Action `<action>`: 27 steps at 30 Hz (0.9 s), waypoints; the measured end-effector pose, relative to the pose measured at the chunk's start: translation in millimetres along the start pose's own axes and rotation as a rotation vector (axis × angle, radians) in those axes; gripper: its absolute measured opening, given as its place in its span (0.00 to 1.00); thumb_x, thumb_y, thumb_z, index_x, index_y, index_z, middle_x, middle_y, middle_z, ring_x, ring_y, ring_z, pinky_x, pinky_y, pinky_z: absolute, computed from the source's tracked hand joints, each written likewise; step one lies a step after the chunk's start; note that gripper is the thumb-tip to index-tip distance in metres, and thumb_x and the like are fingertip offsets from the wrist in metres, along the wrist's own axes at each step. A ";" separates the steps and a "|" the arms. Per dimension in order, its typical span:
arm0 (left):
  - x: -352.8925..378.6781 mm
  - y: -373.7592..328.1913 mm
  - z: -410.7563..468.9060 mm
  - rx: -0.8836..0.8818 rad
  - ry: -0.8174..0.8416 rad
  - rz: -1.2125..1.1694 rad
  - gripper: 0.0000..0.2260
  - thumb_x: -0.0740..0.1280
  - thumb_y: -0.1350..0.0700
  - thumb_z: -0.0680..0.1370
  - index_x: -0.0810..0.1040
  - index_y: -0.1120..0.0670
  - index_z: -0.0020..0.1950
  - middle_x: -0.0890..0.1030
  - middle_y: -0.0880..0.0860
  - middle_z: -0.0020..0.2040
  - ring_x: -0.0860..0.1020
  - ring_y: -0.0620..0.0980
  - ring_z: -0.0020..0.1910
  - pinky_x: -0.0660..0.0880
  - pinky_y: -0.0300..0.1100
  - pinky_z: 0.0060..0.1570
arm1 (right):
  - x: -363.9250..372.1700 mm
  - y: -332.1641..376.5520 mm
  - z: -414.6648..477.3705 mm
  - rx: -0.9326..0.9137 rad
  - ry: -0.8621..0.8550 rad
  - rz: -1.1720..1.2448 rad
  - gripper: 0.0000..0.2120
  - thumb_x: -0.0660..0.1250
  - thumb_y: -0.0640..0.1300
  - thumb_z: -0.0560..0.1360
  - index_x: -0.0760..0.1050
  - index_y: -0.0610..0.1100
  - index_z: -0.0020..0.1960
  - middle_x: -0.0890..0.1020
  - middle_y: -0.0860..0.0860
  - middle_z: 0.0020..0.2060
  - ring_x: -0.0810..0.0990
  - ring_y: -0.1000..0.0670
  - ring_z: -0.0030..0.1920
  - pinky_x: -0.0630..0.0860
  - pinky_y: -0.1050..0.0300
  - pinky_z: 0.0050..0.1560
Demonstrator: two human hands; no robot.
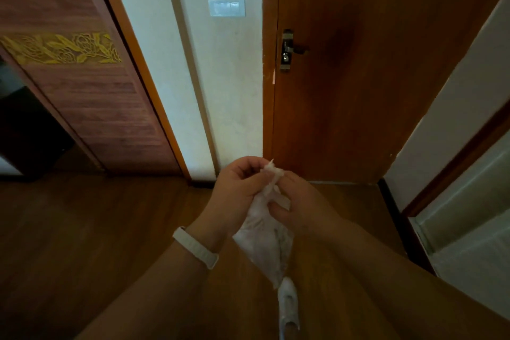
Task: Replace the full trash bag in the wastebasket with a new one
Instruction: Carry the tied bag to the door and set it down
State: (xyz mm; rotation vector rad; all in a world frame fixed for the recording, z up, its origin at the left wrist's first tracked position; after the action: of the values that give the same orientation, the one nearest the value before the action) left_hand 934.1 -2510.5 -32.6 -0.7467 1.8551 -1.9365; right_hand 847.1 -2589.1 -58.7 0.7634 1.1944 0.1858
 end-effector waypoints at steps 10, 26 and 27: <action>-17.7 -3.2 145.9 -0.009 -0.172 0.093 0.13 0.67 0.63 0.78 0.84 0.48 0.40 0.84 0.56 0.42 0.83 0.58 0.45 0.80 0.50 0.48 | -7.4 -65.7 149.3 -0.059 0.097 0.032 0.18 0.63 0.53 0.77 0.69 0.51 0.66 0.73 0.54 0.62 0.72 0.55 0.58 0.72 0.57 0.60; -30.7 4.9 304.7 -0.017 -0.222 0.090 0.09 0.68 0.64 0.77 0.84 0.52 0.43 0.83 0.60 0.44 0.81 0.61 0.46 0.79 0.57 0.53 | -18.7 -147.9 296.1 -0.127 0.102 0.101 0.15 0.65 0.53 0.76 0.71 0.49 0.60 0.73 0.56 0.56 0.72 0.55 0.53 0.71 0.60 0.49; -35.0 9.1 313.0 -0.020 -0.221 0.093 0.09 0.68 0.64 0.77 0.84 0.51 0.43 0.83 0.59 0.43 0.81 0.60 0.45 0.79 0.56 0.52 | -15.0 -152.1 302.6 -0.123 0.110 0.103 0.15 0.65 0.53 0.76 0.71 0.49 0.60 0.73 0.56 0.57 0.72 0.55 0.53 0.72 0.59 0.50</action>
State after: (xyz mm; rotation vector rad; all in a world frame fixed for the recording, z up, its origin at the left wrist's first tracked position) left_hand 1147.3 -2742.1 -45.9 -0.8295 1.7463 -1.7059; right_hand 1071.0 -2841.2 -94.8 0.7142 1.2362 0.3875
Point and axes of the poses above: each hand's wrist, its own z-axis towards the middle knuckle, its own x-axis out of the palm, y = z × x, the point moved 8 cm from there along z, towards the middle knuckle
